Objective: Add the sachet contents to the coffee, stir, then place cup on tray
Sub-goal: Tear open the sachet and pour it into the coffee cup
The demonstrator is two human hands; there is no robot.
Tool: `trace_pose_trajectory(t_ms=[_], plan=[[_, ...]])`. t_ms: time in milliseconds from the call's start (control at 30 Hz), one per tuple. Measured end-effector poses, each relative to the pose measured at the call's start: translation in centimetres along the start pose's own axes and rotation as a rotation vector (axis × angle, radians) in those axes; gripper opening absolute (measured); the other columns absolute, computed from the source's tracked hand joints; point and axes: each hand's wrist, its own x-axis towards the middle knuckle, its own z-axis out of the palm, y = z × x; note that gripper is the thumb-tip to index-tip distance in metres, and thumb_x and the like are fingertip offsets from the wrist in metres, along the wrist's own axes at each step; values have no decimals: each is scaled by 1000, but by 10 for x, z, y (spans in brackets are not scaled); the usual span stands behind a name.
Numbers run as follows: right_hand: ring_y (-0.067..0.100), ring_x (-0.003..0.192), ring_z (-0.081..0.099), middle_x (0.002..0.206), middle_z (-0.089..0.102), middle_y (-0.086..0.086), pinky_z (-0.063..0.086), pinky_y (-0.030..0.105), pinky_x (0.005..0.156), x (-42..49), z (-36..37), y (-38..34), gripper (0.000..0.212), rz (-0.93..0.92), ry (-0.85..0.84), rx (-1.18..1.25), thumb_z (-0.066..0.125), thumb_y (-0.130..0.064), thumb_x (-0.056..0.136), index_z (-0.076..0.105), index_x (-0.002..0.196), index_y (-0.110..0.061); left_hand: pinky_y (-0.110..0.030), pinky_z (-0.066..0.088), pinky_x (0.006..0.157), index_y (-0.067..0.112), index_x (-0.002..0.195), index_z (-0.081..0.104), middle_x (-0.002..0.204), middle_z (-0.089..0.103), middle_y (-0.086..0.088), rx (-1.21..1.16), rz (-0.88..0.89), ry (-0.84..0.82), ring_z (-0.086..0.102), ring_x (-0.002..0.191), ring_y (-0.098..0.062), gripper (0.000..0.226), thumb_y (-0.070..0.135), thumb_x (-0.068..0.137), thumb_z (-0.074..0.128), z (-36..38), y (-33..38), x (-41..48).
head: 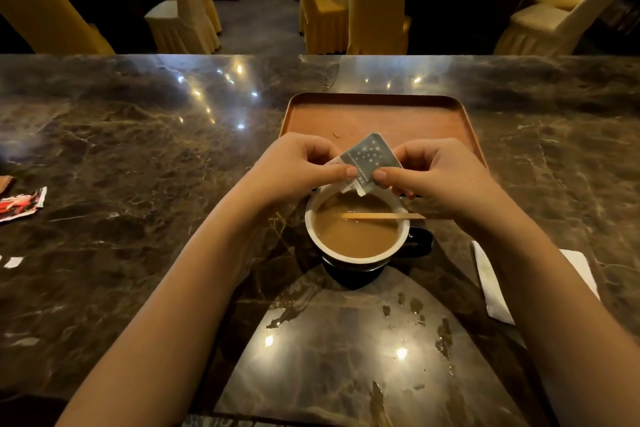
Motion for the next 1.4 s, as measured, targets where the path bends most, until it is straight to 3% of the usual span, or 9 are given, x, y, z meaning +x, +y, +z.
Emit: trace_pose_trajectory(t_ms=[133, 367, 567, 700, 833, 967, 1133, 1267, 1400], plan=[[4, 58, 61, 71, 68, 0, 48, 11, 53, 1, -1, -1, 5, -31, -12, -41, 69, -20, 75, 69, 78, -16, -10, 47, 59, 15, 76, 68, 68, 63, 5, 7, 4, -17, 54, 57, 0, 13, 28, 77, 67, -2, 0, 0], [13, 68, 63, 75, 68, 2, 50, 13, 59, -2, -4, -2, 9, -74, 74, -108, 67, -22, 77, 68, 81, -14, -29, 53, 75, 10, 77, 69, 75, 67, -3, -79, 26, 14, 60, 70, -14, 16, 26, 75, 69, 1, 0, -1], [7, 66, 64, 76, 69, 2, 51, 13, 59, -6, -9, -6, 8, -67, 23, -19, 68, -18, 76, 68, 82, -13, -19, 51, 66, 17, 73, 69, 71, 66, 2, -84, 31, 59, 59, 66, -8, 12, 28, 75, 69, 6, 1, -1], [14, 69, 66, 79, 70, 7, 53, 17, 62, -6, -9, -4, 9, -62, 30, -8, 69, -17, 75, 70, 82, -12, -21, 52, 70, 20, 71, 68, 76, 68, -1, -76, 29, 54, 61, 69, -10, 9, 28, 75, 69, 7, 2, -2], [9, 62, 63, 73, 69, 7, 50, 12, 56, -6, -7, -1, 7, -56, 71, -32, 69, -19, 76, 70, 78, -13, -24, 54, 73, 18, 73, 69, 84, 71, -9, -59, 28, 43, 63, 73, -16, 10, 27, 76, 68, 8, 3, -3], [5, 59, 62, 70, 69, 3, 48, 11, 54, -6, -6, -3, 7, -46, 63, -11, 69, -17, 76, 70, 79, -11, -14, 51, 65, 18, 71, 69, 75, 70, -3, -52, 33, 65, 61, 67, -9, 11, 28, 75, 69, 8, 3, -3], [3, 58, 61, 69, 69, 2, 48, 11, 54, -6, -6, -3, 6, -43, 54, -12, 69, -18, 76, 71, 79, -13, -13, 50, 62, 16, 73, 69, 75, 69, -4, -34, 41, 75, 59, 66, -10, 13, 28, 75, 69, 7, 3, -4], [-1, 56, 60, 67, 67, 0, 45, 9, 52, -6, -5, -4, 6, -45, 59, -3, 69, -16, 76, 70, 79, -11, -24, 54, 72, 13, 77, 69, 82, 71, -10, -9, 46, 86, 62, 73, -20, 15, 28, 77, 68, 8, 4, -4], [-1, 56, 60, 67, 67, -1, 46, 9, 53, -6, -4, -4, 5, -53, 52, -7, 69, -17, 76, 70, 78, -13, -21, 54, 69, 12, 78, 70, 82, 71, -10, -4, 37, 89, 63, 73, -19, 16, 28, 76, 68, 8, 4, -5]])
